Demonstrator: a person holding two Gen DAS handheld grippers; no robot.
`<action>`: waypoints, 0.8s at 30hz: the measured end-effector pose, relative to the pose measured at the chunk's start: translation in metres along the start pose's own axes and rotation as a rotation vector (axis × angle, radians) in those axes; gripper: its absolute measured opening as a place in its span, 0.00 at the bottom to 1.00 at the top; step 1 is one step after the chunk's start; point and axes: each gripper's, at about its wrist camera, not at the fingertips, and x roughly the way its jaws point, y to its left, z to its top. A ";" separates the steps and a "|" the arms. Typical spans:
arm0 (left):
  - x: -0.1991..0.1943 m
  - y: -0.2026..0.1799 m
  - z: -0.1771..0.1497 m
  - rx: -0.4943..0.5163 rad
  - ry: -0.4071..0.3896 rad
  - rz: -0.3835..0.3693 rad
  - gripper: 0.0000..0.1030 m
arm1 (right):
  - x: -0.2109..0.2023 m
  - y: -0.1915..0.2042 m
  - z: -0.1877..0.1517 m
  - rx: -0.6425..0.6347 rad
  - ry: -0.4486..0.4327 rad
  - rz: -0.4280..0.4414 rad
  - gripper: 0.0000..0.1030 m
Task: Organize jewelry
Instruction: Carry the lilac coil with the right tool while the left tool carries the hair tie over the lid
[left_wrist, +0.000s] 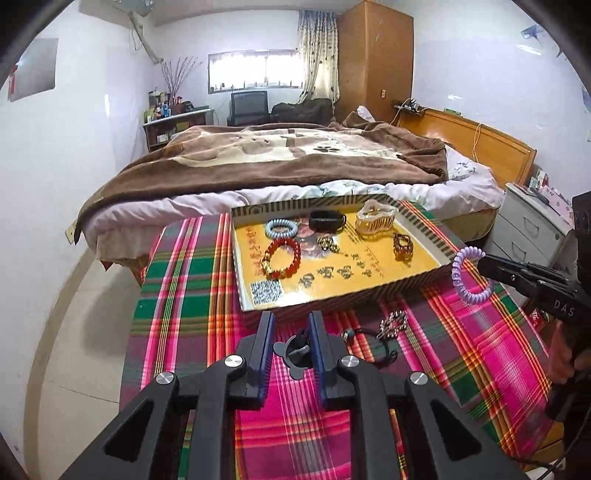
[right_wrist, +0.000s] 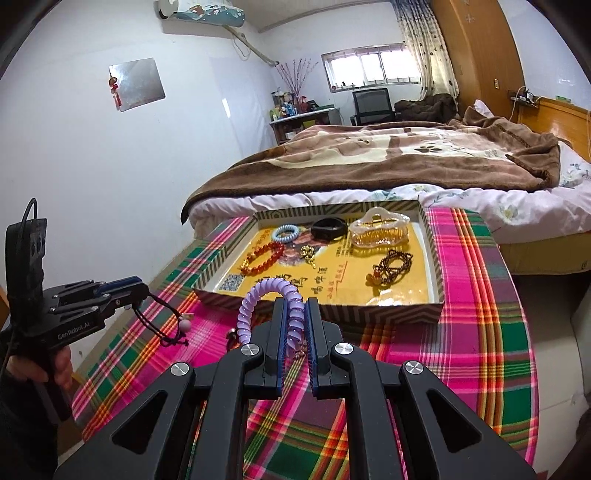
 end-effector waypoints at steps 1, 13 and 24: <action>0.000 -0.001 0.002 0.004 -0.002 -0.002 0.18 | 0.001 0.001 0.001 -0.001 -0.001 -0.001 0.09; 0.018 0.012 0.037 -0.043 -0.030 -0.041 0.18 | 0.016 0.000 0.028 0.006 -0.023 -0.023 0.09; 0.064 0.022 0.069 -0.135 -0.029 -0.117 0.18 | 0.074 -0.012 0.058 0.027 0.025 -0.056 0.09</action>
